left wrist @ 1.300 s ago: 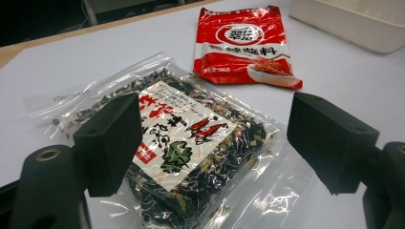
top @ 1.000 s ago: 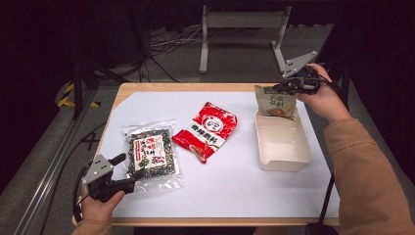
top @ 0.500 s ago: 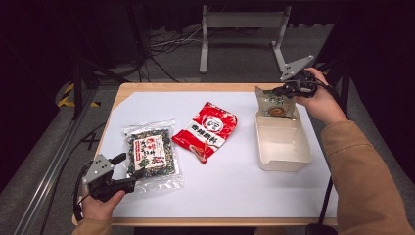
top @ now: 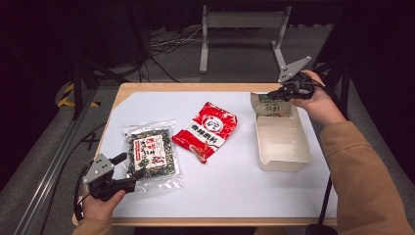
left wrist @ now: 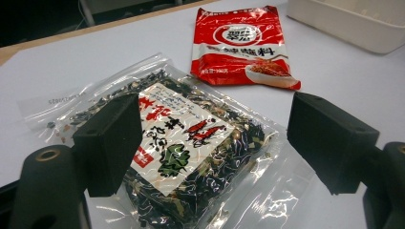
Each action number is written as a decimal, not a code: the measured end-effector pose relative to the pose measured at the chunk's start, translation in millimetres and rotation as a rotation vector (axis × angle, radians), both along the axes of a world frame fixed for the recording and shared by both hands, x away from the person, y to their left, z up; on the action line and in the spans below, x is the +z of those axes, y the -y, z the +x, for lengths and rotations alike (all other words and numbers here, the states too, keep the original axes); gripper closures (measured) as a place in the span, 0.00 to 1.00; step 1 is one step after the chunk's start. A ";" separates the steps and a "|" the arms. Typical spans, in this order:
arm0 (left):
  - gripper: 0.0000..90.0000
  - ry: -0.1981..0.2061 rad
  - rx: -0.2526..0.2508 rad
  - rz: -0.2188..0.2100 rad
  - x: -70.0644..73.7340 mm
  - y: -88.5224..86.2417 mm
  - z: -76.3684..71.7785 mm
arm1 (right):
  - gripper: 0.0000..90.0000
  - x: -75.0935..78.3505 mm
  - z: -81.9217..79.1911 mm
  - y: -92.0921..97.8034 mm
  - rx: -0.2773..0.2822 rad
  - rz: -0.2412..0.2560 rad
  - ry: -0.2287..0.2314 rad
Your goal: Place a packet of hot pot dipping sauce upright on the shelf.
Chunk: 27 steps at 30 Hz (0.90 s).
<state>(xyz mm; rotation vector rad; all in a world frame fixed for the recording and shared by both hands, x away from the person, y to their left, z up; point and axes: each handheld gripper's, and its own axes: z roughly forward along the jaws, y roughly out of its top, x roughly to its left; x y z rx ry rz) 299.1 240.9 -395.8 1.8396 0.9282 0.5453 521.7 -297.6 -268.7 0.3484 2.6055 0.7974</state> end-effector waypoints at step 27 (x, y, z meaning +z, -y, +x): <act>0.22 -0.003 -0.017 0.008 -0.5 4.7 3.9 | 0.71 -5.7 1.6 30.9 -0.270 0.081 0.001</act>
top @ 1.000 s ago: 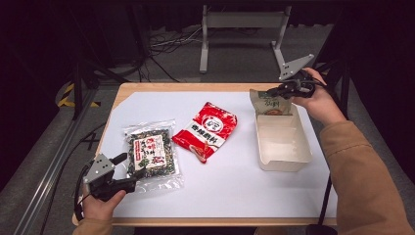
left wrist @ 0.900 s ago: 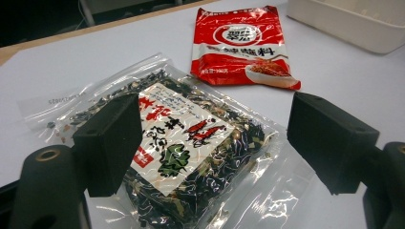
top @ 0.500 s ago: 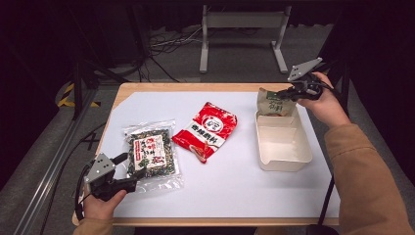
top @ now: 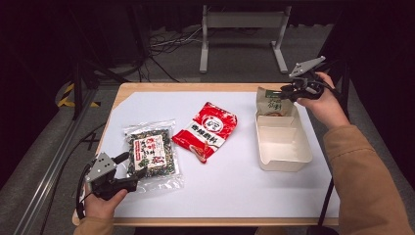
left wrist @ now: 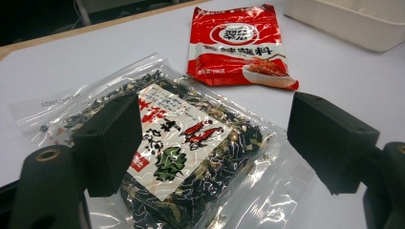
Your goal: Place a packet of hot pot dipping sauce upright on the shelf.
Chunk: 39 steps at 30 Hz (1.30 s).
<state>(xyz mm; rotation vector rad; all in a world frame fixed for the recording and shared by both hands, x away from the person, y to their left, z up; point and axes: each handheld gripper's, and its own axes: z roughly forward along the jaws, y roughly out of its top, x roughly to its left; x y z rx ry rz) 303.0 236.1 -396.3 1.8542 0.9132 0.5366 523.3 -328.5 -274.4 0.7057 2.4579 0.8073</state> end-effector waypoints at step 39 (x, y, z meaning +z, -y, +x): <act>0.22 0.002 -0.082 0.009 4.7 23.4 19.9 | 0.44 26.8 -106.0 -27.5 -0.094 0.387 0.047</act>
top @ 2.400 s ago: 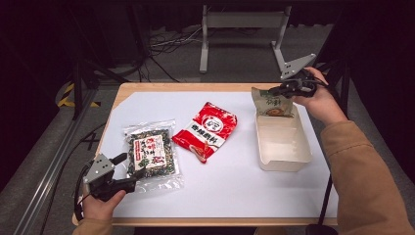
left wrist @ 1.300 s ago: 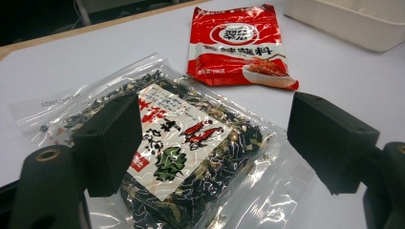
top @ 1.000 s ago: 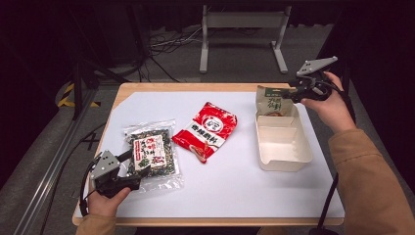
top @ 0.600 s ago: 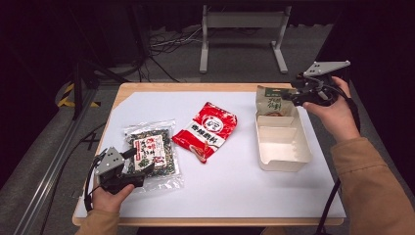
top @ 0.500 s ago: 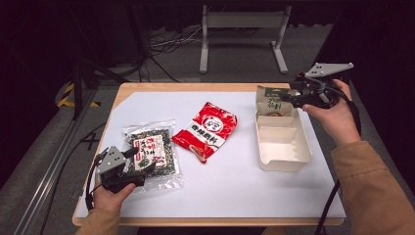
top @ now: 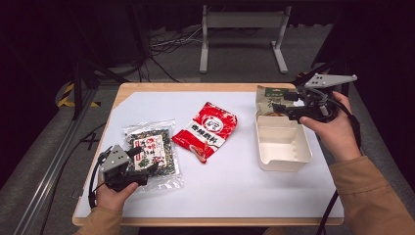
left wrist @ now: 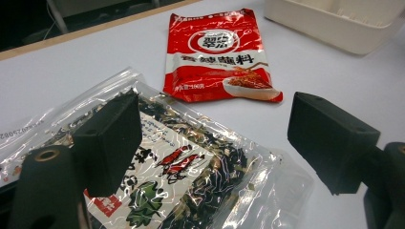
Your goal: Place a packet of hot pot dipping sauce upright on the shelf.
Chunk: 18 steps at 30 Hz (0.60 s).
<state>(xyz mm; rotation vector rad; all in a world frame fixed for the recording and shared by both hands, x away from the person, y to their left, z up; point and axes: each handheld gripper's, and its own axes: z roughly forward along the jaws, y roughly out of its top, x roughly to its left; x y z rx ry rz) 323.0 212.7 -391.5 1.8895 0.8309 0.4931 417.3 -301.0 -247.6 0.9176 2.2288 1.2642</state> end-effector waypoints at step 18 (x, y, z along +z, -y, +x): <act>0.22 0.002 0.004 0.003 -0.6 -1.2 -1.3 | 0.49 -28.2 12.0 -48.8 -0.072 0.095 -0.178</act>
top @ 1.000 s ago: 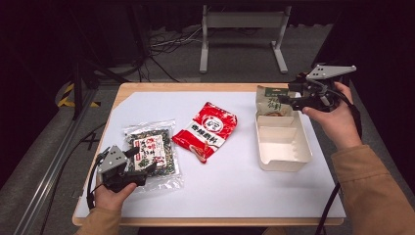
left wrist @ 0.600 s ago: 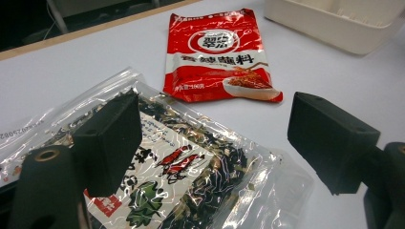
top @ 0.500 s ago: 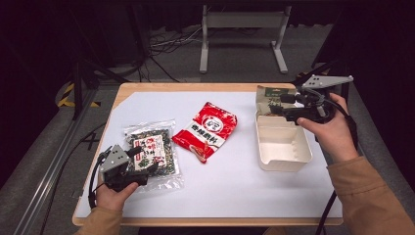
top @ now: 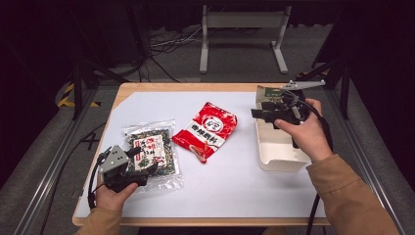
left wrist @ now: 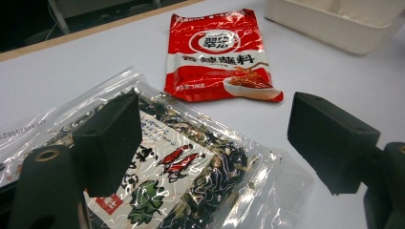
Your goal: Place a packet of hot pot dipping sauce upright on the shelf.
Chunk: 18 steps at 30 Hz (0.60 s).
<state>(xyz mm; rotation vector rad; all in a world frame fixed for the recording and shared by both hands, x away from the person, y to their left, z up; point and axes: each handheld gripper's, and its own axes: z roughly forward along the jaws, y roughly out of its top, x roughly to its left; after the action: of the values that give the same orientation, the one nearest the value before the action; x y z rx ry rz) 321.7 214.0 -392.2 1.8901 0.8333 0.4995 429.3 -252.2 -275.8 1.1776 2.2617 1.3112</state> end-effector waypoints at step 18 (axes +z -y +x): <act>0.22 -0.003 0.014 0.002 -1.1 -4.6 -4.5 | 0.43 -30.1 50.0 -26.9 -0.077 -0.066 -0.078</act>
<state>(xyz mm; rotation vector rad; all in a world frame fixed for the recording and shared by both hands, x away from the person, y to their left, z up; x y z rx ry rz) 317.2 218.5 -393.3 1.8885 0.8483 0.5065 479.3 -225.2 -305.9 1.3003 2.2701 1.1724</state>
